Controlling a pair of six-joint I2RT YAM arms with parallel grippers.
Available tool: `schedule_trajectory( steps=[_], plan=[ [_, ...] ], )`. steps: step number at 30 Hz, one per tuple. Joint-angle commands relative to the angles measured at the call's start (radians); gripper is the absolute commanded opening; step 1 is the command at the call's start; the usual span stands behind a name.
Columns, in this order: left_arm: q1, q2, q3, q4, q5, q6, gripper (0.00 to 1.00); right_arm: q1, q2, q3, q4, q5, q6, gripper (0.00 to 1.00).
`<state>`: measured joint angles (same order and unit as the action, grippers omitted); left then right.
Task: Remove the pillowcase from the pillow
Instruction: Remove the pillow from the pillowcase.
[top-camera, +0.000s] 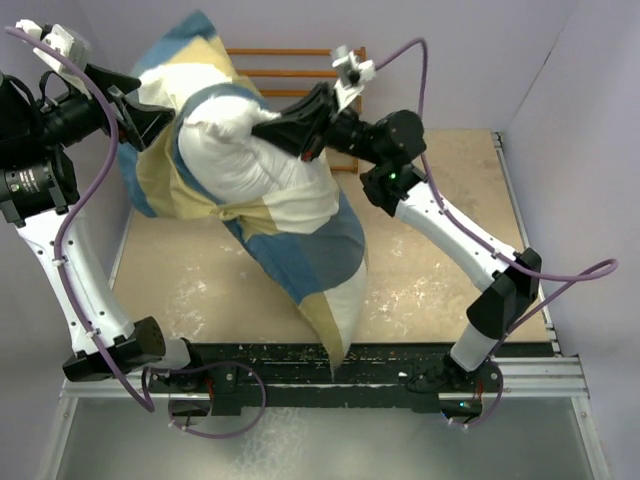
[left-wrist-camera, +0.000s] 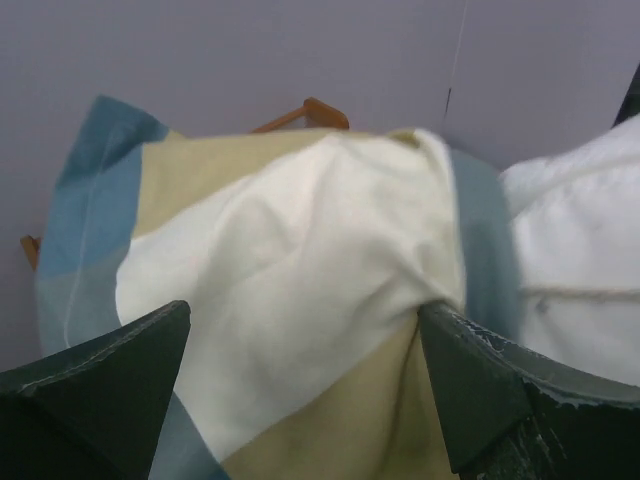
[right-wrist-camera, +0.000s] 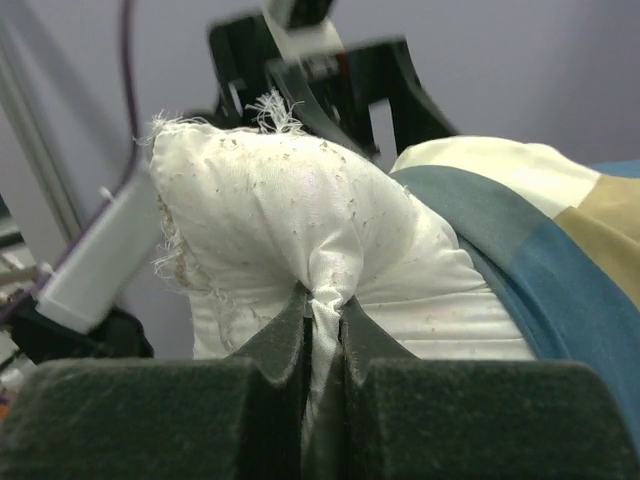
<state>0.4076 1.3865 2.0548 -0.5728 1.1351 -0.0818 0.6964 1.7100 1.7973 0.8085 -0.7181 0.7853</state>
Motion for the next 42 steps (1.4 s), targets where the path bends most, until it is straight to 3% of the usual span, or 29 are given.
schedule_trajectory(
  steps=[1,5,9,14,20,27,29,31,34,35,42],
  plan=[
    [0.002,-0.061,0.062,-0.067,0.058,0.073,1.00,0.029,-0.069,-0.165,-0.111,0.016,-0.228,0.00],
    [0.003,-0.085,-0.022,-0.119,0.018,0.117,0.93,0.031,-0.103,-0.310,-0.103,0.001,-0.304,0.00],
    [-0.007,-0.109,-0.207,-0.104,0.033,0.144,0.87,0.031,-0.115,-0.368,-0.085,-0.056,-0.322,0.00],
    [-0.225,-0.068,-0.383,-0.367,-0.208,0.414,0.86,0.031,-0.131,-0.394,-0.066,-0.070,-0.325,0.00],
    [-0.242,-0.064,-0.631,-0.265,-0.309,0.352,0.81,0.043,-0.140,-0.422,-0.051,-0.115,-0.335,0.00],
    [-0.251,-0.003,-0.748,-0.146,-0.325,0.291,0.69,0.069,-0.132,-0.449,-0.071,-0.151,-0.337,0.00],
    [-0.252,0.015,-0.754,-0.136,-0.310,0.282,0.62,0.080,-0.130,-0.459,-0.077,-0.150,-0.340,0.00],
    [-0.254,0.026,-0.774,-0.120,-0.313,0.281,0.47,0.084,-0.136,-0.477,-0.061,-0.143,-0.339,0.00],
    [-0.254,0.038,-0.821,-0.080,-0.367,0.284,0.04,0.092,-0.154,-0.506,-0.021,-0.134,-0.317,0.00],
    [-0.254,0.040,-0.836,-0.062,-0.388,0.281,0.00,0.096,-0.162,-0.512,-0.016,-0.131,-0.313,0.00],
    [-0.191,0.007,-0.875,0.116,-0.581,0.213,0.00,0.103,-0.289,-0.612,-0.002,-0.113,-0.305,0.00]
  ],
)
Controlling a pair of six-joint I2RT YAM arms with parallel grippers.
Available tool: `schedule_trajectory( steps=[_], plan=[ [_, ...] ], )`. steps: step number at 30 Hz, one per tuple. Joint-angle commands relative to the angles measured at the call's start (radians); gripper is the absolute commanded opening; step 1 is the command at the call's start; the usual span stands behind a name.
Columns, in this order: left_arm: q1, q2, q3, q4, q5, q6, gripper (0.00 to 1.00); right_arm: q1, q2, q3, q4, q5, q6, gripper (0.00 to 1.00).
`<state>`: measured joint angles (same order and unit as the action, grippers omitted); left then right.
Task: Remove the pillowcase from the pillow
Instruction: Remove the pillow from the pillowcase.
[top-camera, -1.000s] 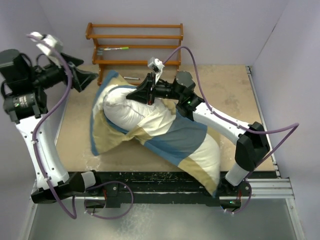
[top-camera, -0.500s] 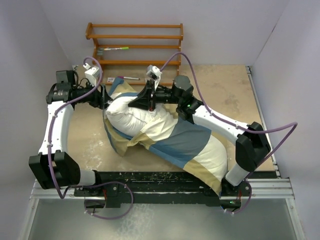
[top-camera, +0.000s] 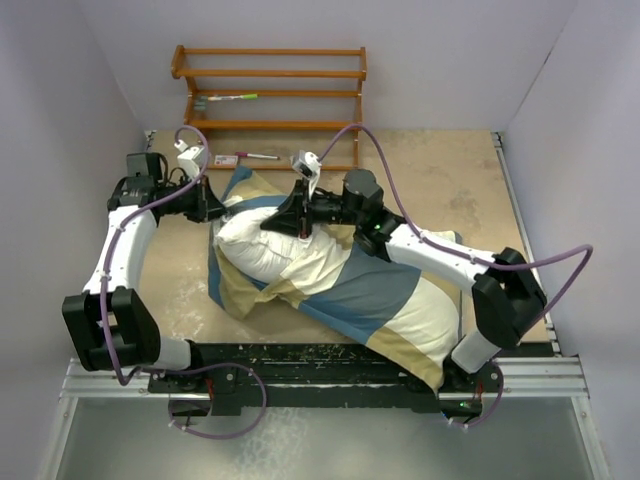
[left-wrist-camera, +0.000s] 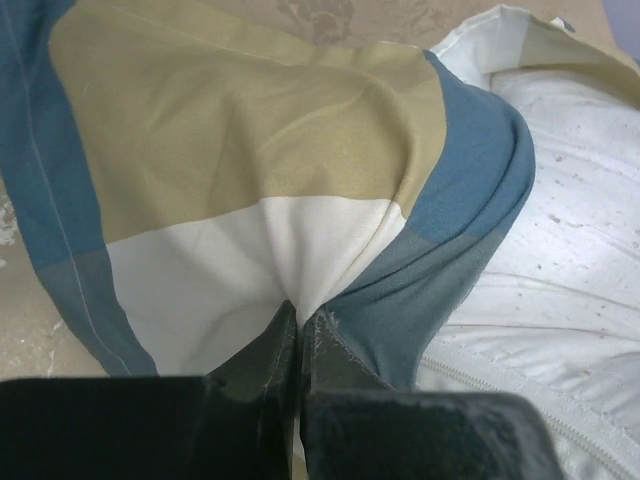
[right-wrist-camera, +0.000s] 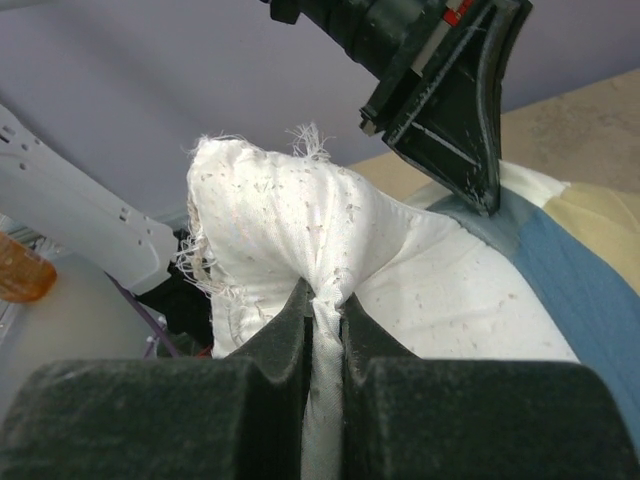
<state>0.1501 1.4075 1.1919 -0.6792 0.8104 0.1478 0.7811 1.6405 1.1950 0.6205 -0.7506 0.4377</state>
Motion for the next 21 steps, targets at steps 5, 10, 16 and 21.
schedule_trajectory(
  steps=[5,10,16,21],
  plan=[
    [0.159,0.001,-0.009,0.336,-0.367,-0.052,0.00,0.018,-0.373,-0.138,0.226,-0.039,0.072,0.00],
    [0.207,0.051,-0.032,0.368,-0.369,-0.103,0.00,0.019,-0.518,-0.263,0.283,0.003,0.122,0.00],
    [0.209,0.089,-0.030,0.402,-0.339,-0.178,0.00,0.020,-0.599,-0.339,0.345,-0.021,0.198,0.00],
    [0.209,0.121,0.042,0.409,-0.299,-0.307,0.00,0.020,-0.698,-0.413,0.387,-0.031,0.219,0.00]
  ],
)
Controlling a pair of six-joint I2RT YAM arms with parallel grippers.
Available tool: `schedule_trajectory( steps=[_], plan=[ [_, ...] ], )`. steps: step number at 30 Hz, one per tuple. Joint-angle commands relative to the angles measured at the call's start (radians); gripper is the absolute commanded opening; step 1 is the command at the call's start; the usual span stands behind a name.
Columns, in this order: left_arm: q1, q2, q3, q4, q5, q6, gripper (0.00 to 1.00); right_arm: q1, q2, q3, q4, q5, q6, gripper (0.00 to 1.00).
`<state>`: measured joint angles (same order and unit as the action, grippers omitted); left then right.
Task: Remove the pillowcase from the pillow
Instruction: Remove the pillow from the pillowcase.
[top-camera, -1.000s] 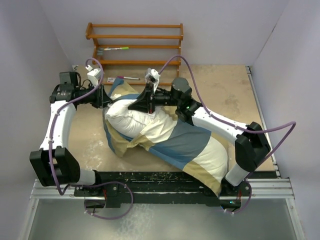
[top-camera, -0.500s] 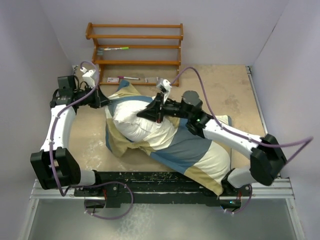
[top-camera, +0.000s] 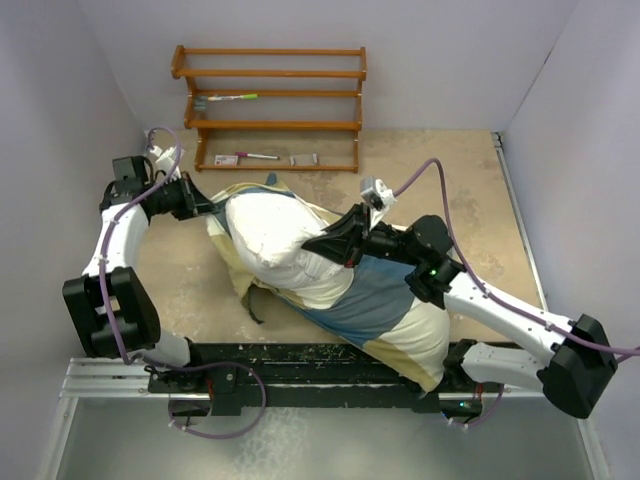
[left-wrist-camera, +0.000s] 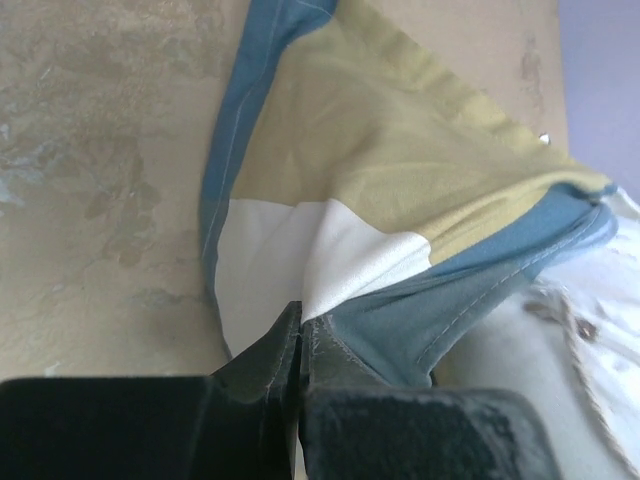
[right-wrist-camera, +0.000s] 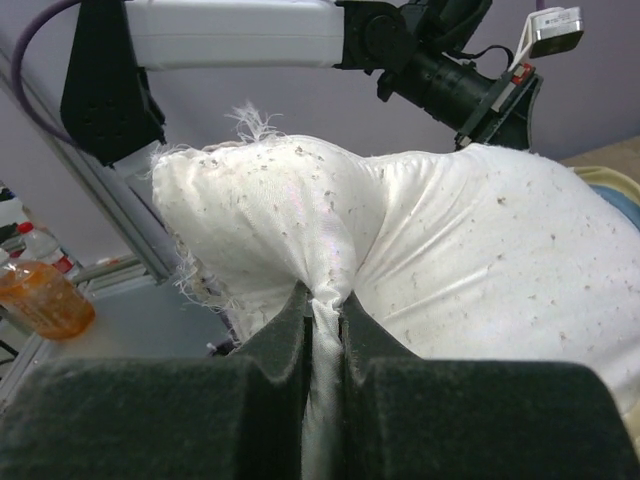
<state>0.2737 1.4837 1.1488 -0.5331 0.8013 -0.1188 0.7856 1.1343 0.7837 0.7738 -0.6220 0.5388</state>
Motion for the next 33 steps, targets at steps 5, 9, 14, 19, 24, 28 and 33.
schedule_trajectory(
  steps=[5,9,14,19,24,28,33],
  plan=[
    [0.131,0.050,0.216,0.337,-0.234,-0.210,0.00,0.013,-0.374,0.004,0.069,0.125,-0.041,0.00],
    [0.145,0.046,0.532,0.309,-0.212,-0.236,0.00,0.014,-0.335,0.145,-0.072,0.383,-0.193,0.00],
    [0.148,0.011,0.871,0.319,-0.236,-0.237,0.00,0.012,-0.262,0.268,0.024,0.581,-0.250,0.00],
    [0.147,0.035,1.103,0.351,-0.249,-0.277,0.00,0.012,-0.185,0.353,0.055,0.765,-0.222,0.00],
    [-0.109,0.085,1.156,0.093,-0.173,-0.120,0.00,0.012,-0.192,0.300,-0.024,1.129,-0.085,0.00],
    [-0.359,0.042,0.814,-0.034,-0.249,0.073,0.00,0.012,-0.200,0.139,-0.268,1.344,0.106,0.00],
    [-0.499,0.067,0.479,-0.080,-0.193,0.207,0.26,0.012,-0.256,-0.133,-0.396,1.431,0.272,0.00]
  ],
)
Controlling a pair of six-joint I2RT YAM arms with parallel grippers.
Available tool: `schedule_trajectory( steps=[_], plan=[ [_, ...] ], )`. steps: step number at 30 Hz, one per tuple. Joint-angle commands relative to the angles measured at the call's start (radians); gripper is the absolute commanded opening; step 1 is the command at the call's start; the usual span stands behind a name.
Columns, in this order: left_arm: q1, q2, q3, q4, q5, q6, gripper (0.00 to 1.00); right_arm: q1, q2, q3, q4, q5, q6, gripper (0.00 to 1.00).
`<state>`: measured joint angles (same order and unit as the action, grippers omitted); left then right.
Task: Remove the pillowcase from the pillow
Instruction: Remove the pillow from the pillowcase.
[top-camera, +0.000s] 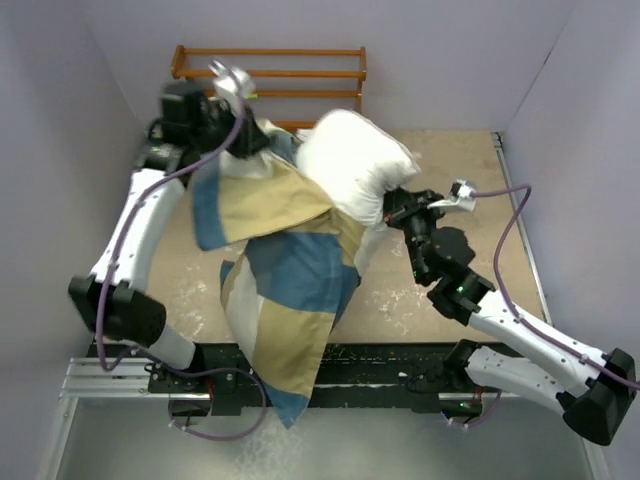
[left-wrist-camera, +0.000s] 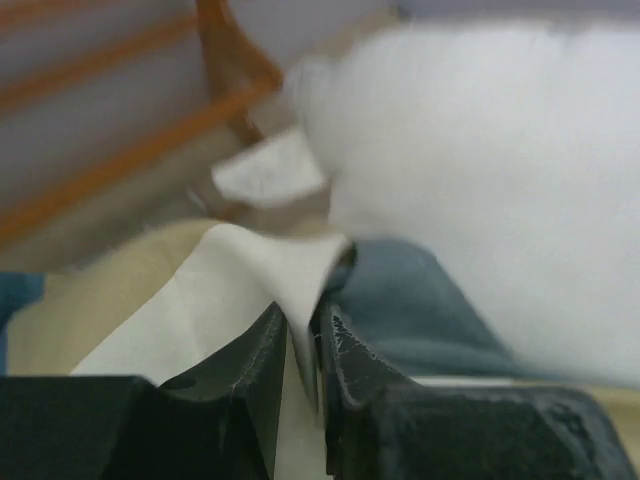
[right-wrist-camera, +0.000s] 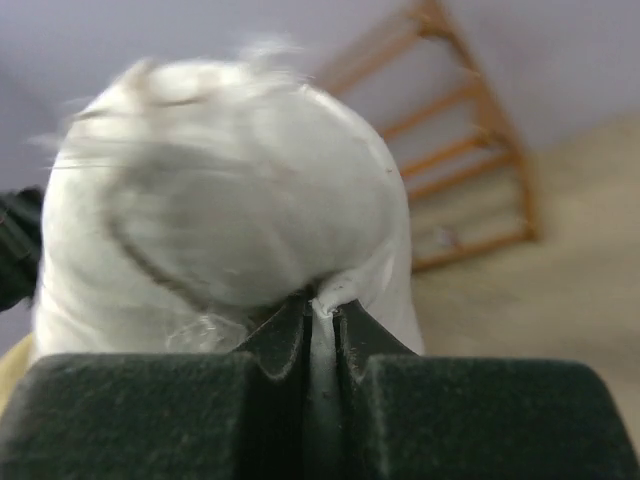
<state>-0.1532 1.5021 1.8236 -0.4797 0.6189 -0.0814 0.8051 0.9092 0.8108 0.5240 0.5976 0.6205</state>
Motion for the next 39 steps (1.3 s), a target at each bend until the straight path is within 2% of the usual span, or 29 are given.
schedule_trajectory(
  steps=[1,3,5,6,7,9,11,12,13,17,19,21,25,27,29,31,32,33,34,35,36,39],
  plan=[
    [-0.076,0.054,-0.227,-0.147,0.025,0.185,0.36,-0.007,-0.059,-0.203,-0.179,0.217,0.215,0.00],
    [-0.076,0.066,-0.253,-0.194,0.069,0.231,0.51,-0.007,-0.126,-0.257,-0.287,0.234,0.282,0.00],
    [-0.075,0.068,-0.253,-0.259,0.088,0.316,0.77,-0.007,-0.191,-0.292,-0.369,0.231,0.289,0.00],
    [-0.075,0.062,-0.254,-0.286,0.082,0.360,0.91,-0.007,-0.219,-0.301,-0.408,0.226,0.290,0.03],
    [-0.073,0.051,-0.257,-0.309,0.076,0.405,0.98,-0.007,-0.241,-0.298,-0.466,0.225,0.300,0.09],
    [-0.065,0.029,-0.267,-0.368,0.062,0.501,1.00,-0.007,-0.273,-0.271,-0.576,0.235,0.312,0.31],
    [-0.031,0.002,-0.292,-0.409,0.045,0.552,1.00,-0.007,-0.277,-0.219,-0.681,0.252,0.325,0.63],
    [0.003,-0.013,-0.307,-0.423,0.045,0.570,1.00,-0.007,-0.270,-0.191,-0.712,0.251,0.320,0.75],
    [0.042,-0.024,-0.320,-0.439,0.052,0.592,1.00,-0.007,-0.254,-0.157,-0.762,0.248,0.314,0.81],
    [0.235,-0.033,-0.302,-0.587,0.100,0.724,1.00,-0.007,-0.195,-0.010,-0.836,0.200,0.219,0.85],
    [0.272,-0.029,-0.296,-0.740,0.083,0.851,1.00,-0.007,-0.168,0.074,-0.862,0.182,0.157,0.85],
    [0.277,-0.030,-0.320,-0.864,0.085,0.969,0.98,-0.007,-0.141,0.160,-0.856,0.164,0.077,0.85],
    [0.268,-0.010,-0.403,-1.009,0.170,1.089,0.97,-0.008,-0.042,0.302,-0.811,0.111,-0.074,0.89],
    [0.212,0.018,-0.454,-1.044,0.177,1.111,0.98,-0.009,0.035,0.339,-0.822,0.044,-0.094,0.90],
    [0.124,0.029,-0.544,-0.986,0.128,1.070,0.98,-0.009,0.092,0.327,-0.813,-0.083,-0.101,0.91],
    [0.047,0.029,-0.628,-0.882,0.073,1.018,0.93,-0.009,0.132,0.281,-0.788,-0.176,-0.103,0.92],
    [0.032,0.033,-0.653,-0.838,0.059,0.994,0.86,-0.010,0.151,0.260,-0.786,-0.206,-0.104,0.92],
    [0.026,0.043,-0.668,-0.807,0.052,0.977,0.69,-0.015,0.172,0.240,-0.783,-0.231,-0.102,0.93],
    [0.025,0.055,-0.672,-0.776,0.047,0.959,0.44,-0.028,0.183,0.222,-0.774,-0.266,-0.096,0.93],
    [0.024,0.063,-0.672,-0.734,0.031,0.933,0.10,-0.042,0.191,0.206,-0.761,-0.298,-0.087,0.93],
    [0.024,0.062,-0.672,-0.667,-0.001,0.884,0.00,-0.055,0.197,0.171,-0.745,-0.322,-0.077,0.93],
    [0.025,0.041,-0.634,-0.505,-0.084,0.803,0.00,-0.111,0.218,0.128,-0.709,-0.386,-0.052,0.92]
  ],
)
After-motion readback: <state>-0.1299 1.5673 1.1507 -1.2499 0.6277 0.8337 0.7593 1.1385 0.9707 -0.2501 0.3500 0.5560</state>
